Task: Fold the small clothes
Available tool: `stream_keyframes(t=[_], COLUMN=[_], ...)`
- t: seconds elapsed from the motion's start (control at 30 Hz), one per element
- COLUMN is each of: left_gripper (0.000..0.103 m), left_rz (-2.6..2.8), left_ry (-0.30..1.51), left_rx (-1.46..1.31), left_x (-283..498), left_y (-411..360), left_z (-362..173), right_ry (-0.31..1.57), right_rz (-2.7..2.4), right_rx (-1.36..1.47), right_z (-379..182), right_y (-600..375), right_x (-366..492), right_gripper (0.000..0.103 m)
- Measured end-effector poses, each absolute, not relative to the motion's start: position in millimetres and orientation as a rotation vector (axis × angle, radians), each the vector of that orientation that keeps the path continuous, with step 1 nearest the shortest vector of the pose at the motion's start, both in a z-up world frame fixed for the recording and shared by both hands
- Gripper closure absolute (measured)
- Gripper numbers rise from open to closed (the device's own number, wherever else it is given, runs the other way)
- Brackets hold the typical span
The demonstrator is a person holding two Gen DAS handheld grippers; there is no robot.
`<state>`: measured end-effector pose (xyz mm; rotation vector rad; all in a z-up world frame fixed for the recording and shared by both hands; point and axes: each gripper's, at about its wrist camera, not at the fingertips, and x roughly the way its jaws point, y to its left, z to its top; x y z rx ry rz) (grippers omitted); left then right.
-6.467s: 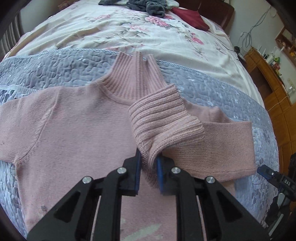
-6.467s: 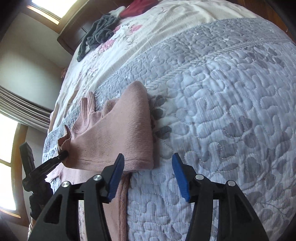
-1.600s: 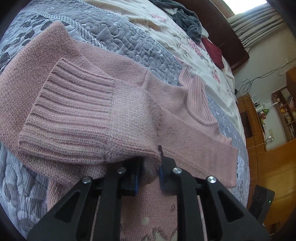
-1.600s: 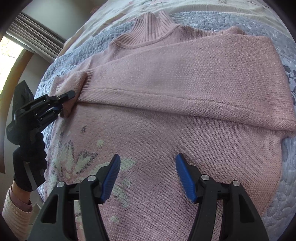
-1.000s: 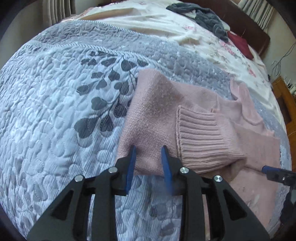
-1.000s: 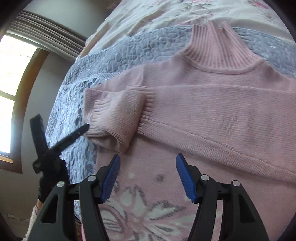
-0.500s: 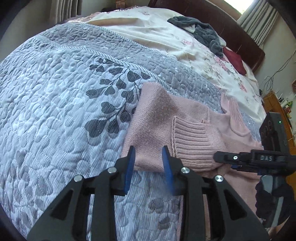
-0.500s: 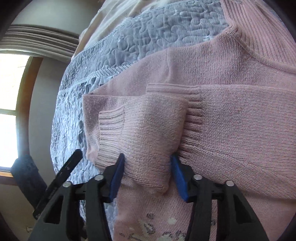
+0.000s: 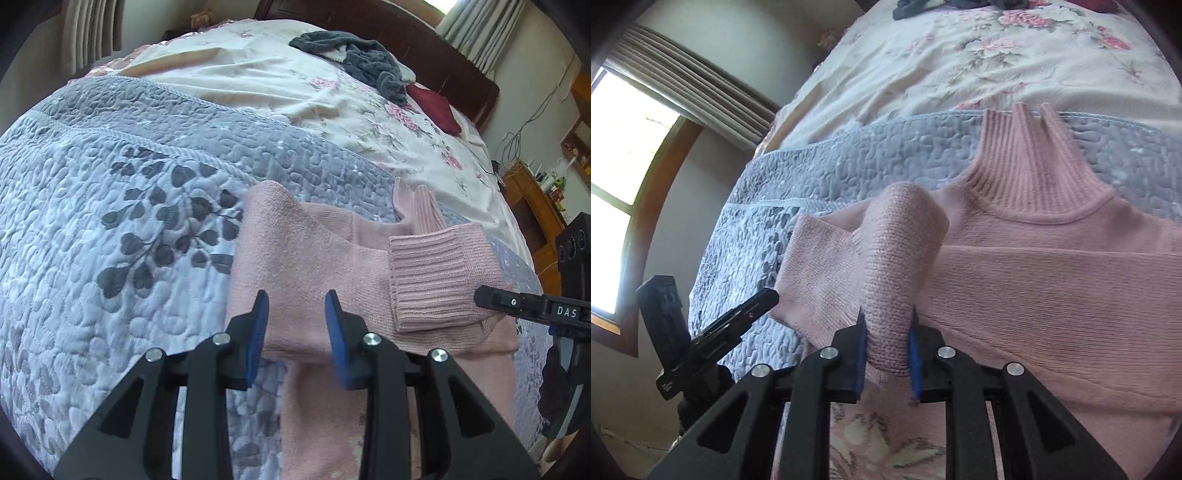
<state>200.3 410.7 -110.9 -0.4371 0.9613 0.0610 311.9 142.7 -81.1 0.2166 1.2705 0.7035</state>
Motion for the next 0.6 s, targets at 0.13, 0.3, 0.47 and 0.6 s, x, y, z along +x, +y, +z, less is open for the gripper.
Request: stream_keyframes(t=[0.13,0.3,0.47,0.6], left_gripper=[0.072,0.072,0.072,0.072], left_rz=[0.029,0.033,0.054,0.050], left_ry=[0.989,1.037,1.086,1.086], left_rx=[-0.411,-0.392,-0.392,-0.379], left_x=[217.7,233.4,238.4,238.1], left_y=[382.8,367.3,370.3,369.8], left_z=[-120.9,-140.1,-165.4,-165.7], right_ry=[1.294,1.349,1.384,1.366], right_rz=[0.610,0.520,0.495,0.476], right_rx=[0.216,0.210,0.224,0.155], right_z=[-99.6,-137.6,-162.3,-149.9], right_y=[112.6,93.3,85.2,86.1], right_x=[322.1,329.8,328.2,324.0], right_gripper=[0.084,0.084,0.082,0.070])
